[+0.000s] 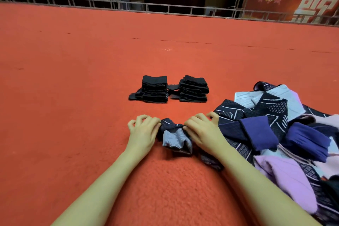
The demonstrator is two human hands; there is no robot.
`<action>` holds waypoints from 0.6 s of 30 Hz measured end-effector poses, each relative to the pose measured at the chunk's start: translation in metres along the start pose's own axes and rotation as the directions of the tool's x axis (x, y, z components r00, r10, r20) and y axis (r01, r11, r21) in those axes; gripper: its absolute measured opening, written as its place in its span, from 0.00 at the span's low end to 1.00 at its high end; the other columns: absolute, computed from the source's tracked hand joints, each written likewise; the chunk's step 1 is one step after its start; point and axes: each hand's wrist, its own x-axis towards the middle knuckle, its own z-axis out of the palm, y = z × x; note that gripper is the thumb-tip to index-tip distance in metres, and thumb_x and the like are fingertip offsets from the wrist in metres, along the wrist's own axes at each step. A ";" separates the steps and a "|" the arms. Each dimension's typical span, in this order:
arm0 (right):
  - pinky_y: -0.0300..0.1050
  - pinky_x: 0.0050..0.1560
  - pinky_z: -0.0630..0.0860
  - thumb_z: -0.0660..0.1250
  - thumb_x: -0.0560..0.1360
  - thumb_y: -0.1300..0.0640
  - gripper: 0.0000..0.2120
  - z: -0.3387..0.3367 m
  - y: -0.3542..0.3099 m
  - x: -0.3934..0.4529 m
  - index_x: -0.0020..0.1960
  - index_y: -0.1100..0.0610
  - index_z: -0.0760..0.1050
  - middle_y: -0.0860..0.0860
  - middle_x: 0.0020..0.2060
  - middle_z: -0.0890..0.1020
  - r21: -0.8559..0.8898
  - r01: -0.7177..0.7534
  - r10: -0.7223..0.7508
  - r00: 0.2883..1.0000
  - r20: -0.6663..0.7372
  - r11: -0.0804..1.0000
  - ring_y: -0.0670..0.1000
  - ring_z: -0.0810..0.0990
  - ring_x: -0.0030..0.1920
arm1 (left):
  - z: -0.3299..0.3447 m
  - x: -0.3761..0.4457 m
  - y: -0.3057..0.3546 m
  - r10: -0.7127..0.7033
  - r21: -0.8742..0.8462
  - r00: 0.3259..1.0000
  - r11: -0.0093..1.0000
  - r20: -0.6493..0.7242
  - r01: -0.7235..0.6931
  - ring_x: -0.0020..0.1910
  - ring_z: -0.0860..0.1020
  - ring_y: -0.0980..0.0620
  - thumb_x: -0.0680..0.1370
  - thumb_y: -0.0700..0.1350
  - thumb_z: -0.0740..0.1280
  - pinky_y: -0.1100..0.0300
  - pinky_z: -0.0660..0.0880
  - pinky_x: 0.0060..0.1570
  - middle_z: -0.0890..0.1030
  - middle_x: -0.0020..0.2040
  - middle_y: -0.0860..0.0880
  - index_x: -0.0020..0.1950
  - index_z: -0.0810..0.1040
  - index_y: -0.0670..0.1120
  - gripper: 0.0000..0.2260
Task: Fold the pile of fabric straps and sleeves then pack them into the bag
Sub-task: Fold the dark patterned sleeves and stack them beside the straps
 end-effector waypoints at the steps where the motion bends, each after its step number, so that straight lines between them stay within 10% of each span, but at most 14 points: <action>1: 0.49 0.52 0.56 0.54 0.79 0.48 0.13 -0.004 -0.009 -0.001 0.48 0.50 0.76 0.42 0.43 0.79 0.107 -0.041 0.040 0.999 0.020 0.993 0.47 0.75 0.48 | -0.006 -0.006 0.001 0.028 0.026 0.999 0.999 -0.018 -0.028 0.52 0.67 0.53 0.78 0.52 0.54 0.60 0.48 0.45 0.77 0.40 0.57 0.49 0.68 0.55 0.05; 5: 0.44 0.53 0.53 0.53 0.77 0.44 0.19 -0.019 -0.045 -0.009 0.60 0.49 0.76 0.35 0.53 0.76 0.433 -0.212 0.213 0.976 0.045 0.876 0.39 0.70 0.56 | -0.021 -0.035 0.005 0.069 0.040 0.996 0.997 -0.048 -0.067 0.51 0.68 0.52 0.78 0.52 0.56 0.59 0.50 0.46 0.77 0.40 0.58 0.50 0.70 0.55 0.05; 18: 0.49 0.49 0.57 0.57 0.77 0.44 0.09 -0.013 -0.077 -0.060 0.54 0.45 0.69 0.45 0.45 0.79 0.034 0.073 -0.072 0.997 -0.032 0.997 0.49 0.71 0.51 | -0.031 -0.079 0.017 0.009 -0.010 0.999 1.000 0.039 -0.008 0.56 0.67 0.53 0.79 0.56 0.51 0.58 0.50 0.49 0.75 0.45 0.59 0.49 0.71 0.56 0.10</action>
